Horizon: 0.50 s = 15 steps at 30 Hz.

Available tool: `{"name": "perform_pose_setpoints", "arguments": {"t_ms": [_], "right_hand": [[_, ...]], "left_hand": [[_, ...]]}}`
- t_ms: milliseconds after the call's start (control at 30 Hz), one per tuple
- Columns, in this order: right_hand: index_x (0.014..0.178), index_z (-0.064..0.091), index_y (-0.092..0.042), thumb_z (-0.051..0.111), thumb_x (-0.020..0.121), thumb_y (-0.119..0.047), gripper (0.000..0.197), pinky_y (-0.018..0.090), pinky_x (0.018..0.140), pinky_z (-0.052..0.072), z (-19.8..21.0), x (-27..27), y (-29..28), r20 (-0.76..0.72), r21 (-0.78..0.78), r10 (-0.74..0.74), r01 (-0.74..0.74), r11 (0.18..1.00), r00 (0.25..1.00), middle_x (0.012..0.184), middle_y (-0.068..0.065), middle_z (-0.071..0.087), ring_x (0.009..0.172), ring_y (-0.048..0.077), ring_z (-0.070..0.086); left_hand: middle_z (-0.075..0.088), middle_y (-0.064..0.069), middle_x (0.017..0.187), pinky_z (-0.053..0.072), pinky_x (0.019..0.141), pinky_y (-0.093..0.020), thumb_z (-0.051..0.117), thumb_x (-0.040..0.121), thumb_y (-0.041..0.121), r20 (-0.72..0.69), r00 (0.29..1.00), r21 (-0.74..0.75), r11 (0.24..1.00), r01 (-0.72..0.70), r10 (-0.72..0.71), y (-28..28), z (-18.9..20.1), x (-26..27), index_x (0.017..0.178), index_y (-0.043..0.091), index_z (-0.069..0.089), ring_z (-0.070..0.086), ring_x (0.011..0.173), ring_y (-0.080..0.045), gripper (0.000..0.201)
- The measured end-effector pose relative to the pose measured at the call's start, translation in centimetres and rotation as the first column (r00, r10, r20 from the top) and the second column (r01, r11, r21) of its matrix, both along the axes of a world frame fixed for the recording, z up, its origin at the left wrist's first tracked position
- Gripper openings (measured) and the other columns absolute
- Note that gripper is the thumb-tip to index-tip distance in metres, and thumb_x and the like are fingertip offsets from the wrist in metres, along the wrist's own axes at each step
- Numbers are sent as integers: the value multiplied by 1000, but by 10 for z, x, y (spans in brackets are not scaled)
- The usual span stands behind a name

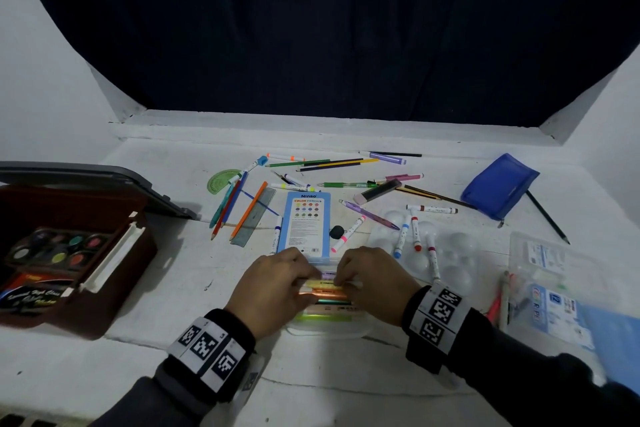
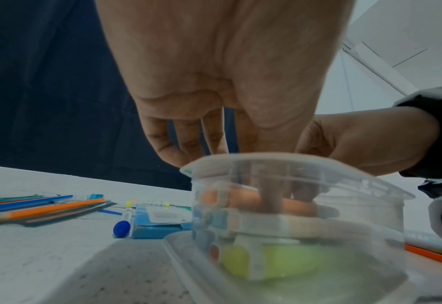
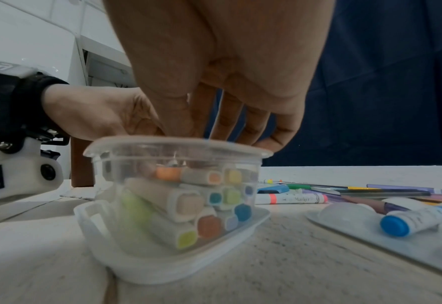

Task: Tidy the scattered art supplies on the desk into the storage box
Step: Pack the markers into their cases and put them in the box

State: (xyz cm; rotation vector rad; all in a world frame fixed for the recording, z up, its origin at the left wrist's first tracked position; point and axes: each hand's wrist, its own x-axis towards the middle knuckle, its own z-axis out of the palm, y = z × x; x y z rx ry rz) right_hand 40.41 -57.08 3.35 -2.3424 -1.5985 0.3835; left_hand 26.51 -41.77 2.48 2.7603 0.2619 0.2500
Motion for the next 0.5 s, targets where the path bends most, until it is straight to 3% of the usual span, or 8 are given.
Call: {"name": "perform_pose_setpoints", "arguments": {"t_ms": [167, 300, 367, 500], "right_hand": [[107, 73, -21, 61, 91, -20, 21, 28, 92, 48, -2, 5, -5, -29, 83, 21, -19, 996, 999, 109, -4, 67, 100, 10, 58], [102, 73, -22, 64, 89, -21, 16, 21, 83, 50, 0, 14, -12, -88, 220, -14, 33, 975, 996, 98, -8, 69, 88, 6, 60], [99, 73, -22, 65, 88, -17, 15, 13, 77, 48, 3, 21, -16, -102, 283, -35, 63, 957, 994, 94, -10, 69, 84, 4, 60], [97, 73, -24, 66, 87, -15, 15, 11, 75, 48, 6, 48, -21, -105, 310, -101, 129, 942, 989, 91, -14, 68, 82, 1, 61]], "left_hand": [[61, 12, 105, 47, 77, -25, 77, 80, 42, -66, 998, 39, 999, -8, 10, 1, 2, 4, 108, 29, 76, 61, 93, -10, 30], [61, 13, 103, 49, 80, -26, 77, 78, 47, -88, 996, 34, 999, 32, -29, 6, 5, 9, 113, 34, 73, 58, 94, -6, 38], [61, 15, 101, 50, 81, -27, 76, 78, 50, -107, 993, -9, 999, 43, -44, 9, 11, 14, 113, 37, 72, 57, 92, -4, 37], [64, 17, 93, 53, 76, -26, 64, 79, 67, -5, 998, -209, 976, 66, -68, 23, 31, 32, 107, 39, 69, 60, 82, -1, 40]]}}
